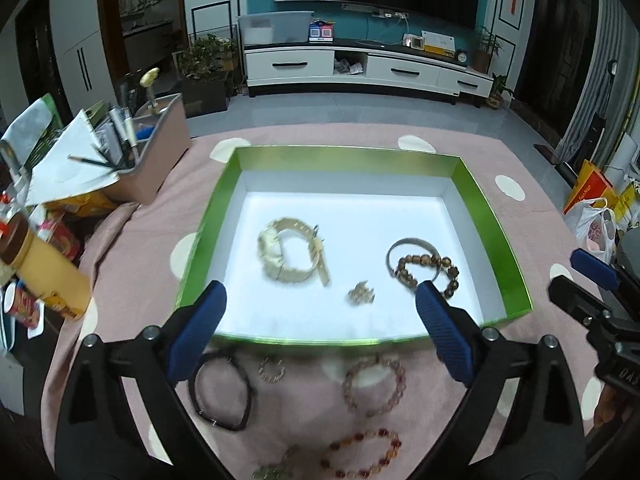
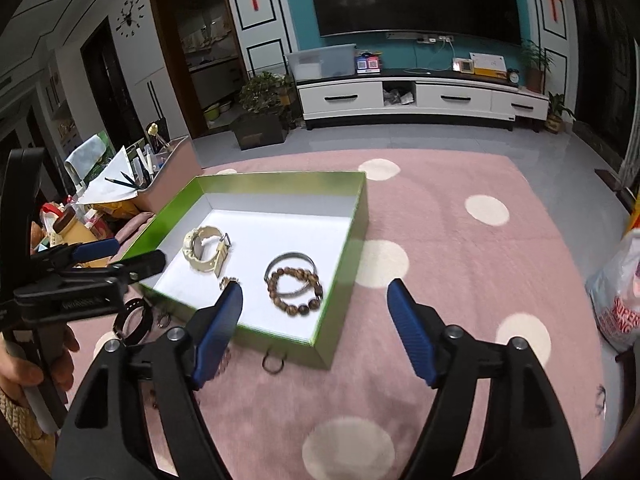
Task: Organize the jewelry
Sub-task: 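Move both tools back toward the black watch and the ring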
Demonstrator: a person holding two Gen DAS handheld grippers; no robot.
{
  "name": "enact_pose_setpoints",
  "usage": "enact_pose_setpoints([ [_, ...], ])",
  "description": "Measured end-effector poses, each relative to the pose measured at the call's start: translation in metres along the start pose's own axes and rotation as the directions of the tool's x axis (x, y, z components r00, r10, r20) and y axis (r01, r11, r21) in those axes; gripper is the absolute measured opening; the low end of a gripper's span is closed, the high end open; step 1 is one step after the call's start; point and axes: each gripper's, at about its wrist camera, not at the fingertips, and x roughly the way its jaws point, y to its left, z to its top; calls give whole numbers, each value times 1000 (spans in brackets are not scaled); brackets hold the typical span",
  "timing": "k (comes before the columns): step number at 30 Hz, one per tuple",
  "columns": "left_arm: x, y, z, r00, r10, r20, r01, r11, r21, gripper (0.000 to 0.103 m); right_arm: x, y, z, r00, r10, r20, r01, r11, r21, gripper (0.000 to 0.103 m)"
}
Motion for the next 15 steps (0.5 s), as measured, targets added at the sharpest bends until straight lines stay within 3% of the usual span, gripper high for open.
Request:
enact_pose_setpoints([
  [15,-53,60,-51,1000,-2,-23,-3,984,-178,101,-43,7,-48,996,78,-32,-77,997,31,76],
])
